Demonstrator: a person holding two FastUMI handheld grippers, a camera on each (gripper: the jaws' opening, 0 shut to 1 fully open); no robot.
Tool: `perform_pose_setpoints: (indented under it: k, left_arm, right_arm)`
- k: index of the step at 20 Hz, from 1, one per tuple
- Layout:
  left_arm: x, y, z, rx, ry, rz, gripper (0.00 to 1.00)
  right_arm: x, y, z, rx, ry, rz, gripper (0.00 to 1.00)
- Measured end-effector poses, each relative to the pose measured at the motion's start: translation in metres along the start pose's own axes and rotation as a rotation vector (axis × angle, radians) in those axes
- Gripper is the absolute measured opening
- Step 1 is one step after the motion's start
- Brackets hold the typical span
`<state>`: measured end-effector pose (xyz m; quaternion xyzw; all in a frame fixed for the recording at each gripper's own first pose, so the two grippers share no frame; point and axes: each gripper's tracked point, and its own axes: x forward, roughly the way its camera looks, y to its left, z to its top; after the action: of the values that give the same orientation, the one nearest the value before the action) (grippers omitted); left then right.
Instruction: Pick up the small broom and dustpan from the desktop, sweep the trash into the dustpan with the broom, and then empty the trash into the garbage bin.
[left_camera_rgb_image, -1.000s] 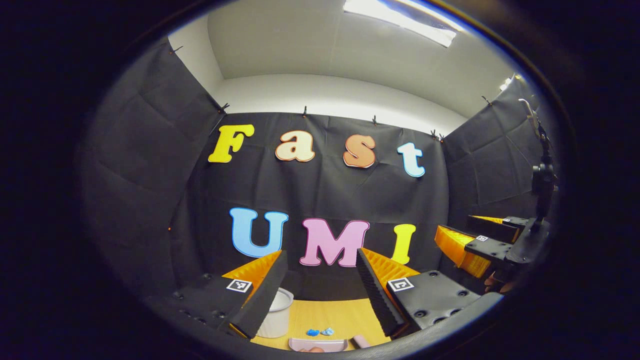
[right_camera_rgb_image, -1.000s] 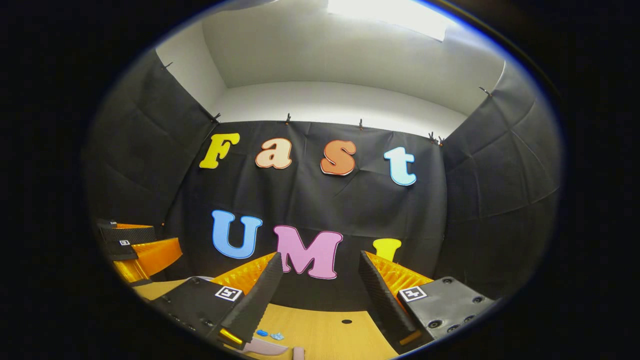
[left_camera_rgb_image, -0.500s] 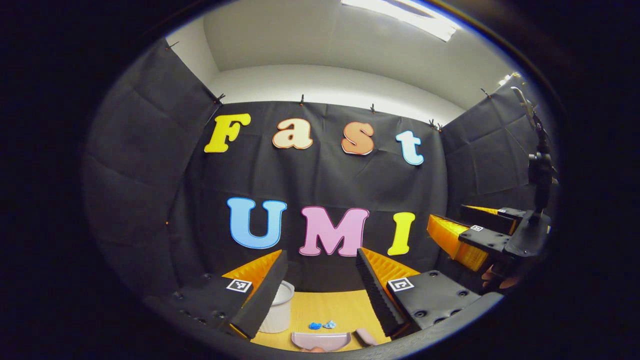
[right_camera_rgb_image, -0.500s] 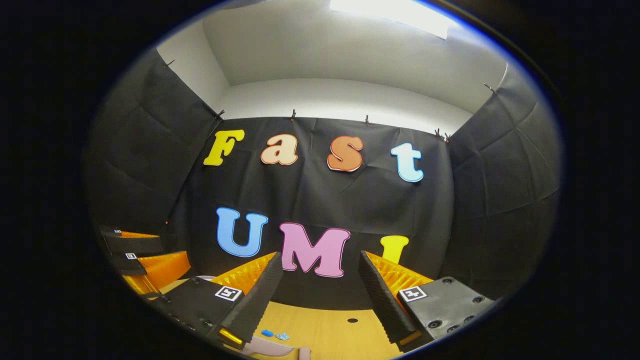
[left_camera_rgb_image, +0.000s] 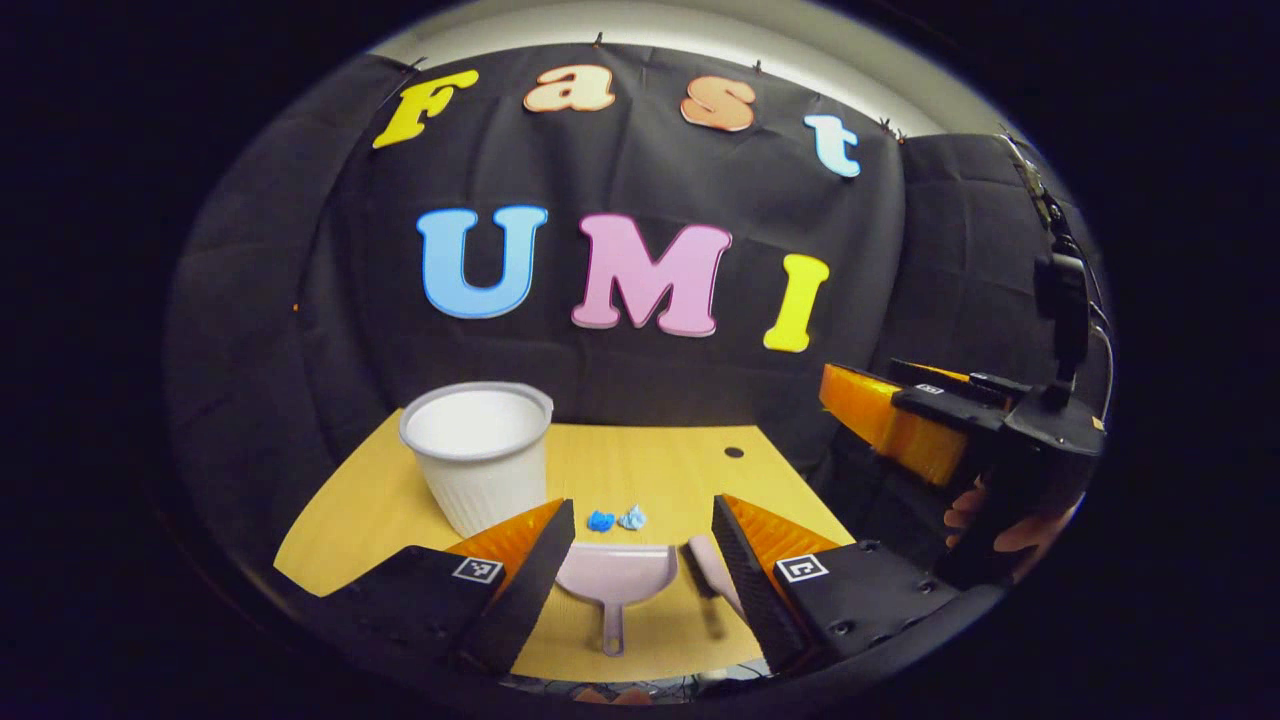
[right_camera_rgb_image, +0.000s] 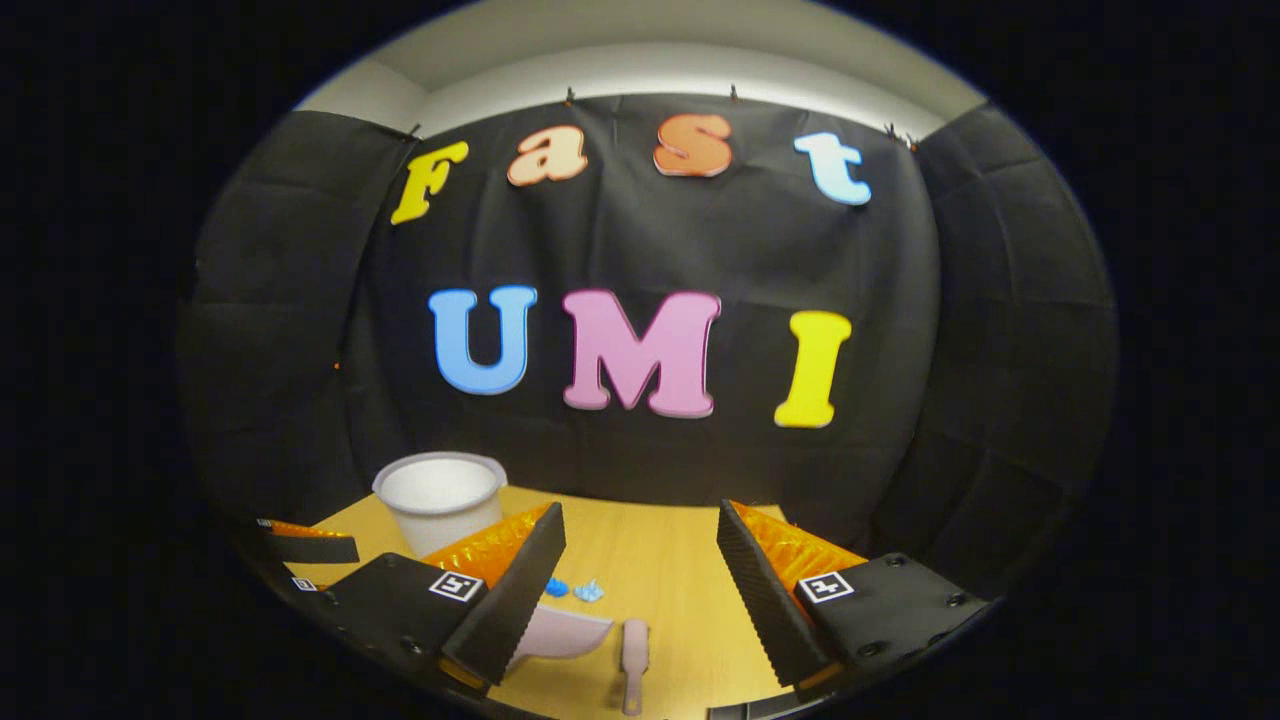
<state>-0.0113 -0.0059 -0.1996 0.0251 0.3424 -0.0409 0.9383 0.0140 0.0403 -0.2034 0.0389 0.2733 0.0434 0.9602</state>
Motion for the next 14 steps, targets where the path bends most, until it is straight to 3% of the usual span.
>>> perform_pose_setpoints:
  k: [3,6,7,8,9,12,14]
  left_arm:
    - [0.027,-0.001,-0.03,0.017,0.182,0.033,0.82]
    - [0.056,-0.006,-0.044,-0.014,0.382,0.05,0.83]
    - [0.067,-0.004,-0.048,-0.021,0.436,0.066,0.84]
    - [0.07,-0.003,-0.05,-0.029,0.5,0.077,0.83]
    - [0.076,-0.003,-0.047,-0.043,0.566,0.081,0.84]
    - [0.085,0.003,-0.034,-0.099,0.757,0.084,0.84]
    - [0.092,0.009,-0.013,-0.065,0.831,0.098,0.84]
  right_arm:
    - [0.032,-0.007,-0.068,0.085,0.242,0.016,0.98]
    - [0.058,-0.015,-0.126,0.089,0.422,0.019,0.98]
    - [0.058,-0.018,-0.147,0.091,0.486,0.028,0.91]
    - [0.059,-0.021,-0.168,0.09,0.553,0.028,0.96]
    - [0.063,-0.024,-0.183,0.098,0.62,0.038,0.89]
    - [0.052,-0.04,-0.227,0.062,0.843,0.051,0.96]
    - [0.047,-0.04,-0.231,0.073,0.94,0.064,0.98]
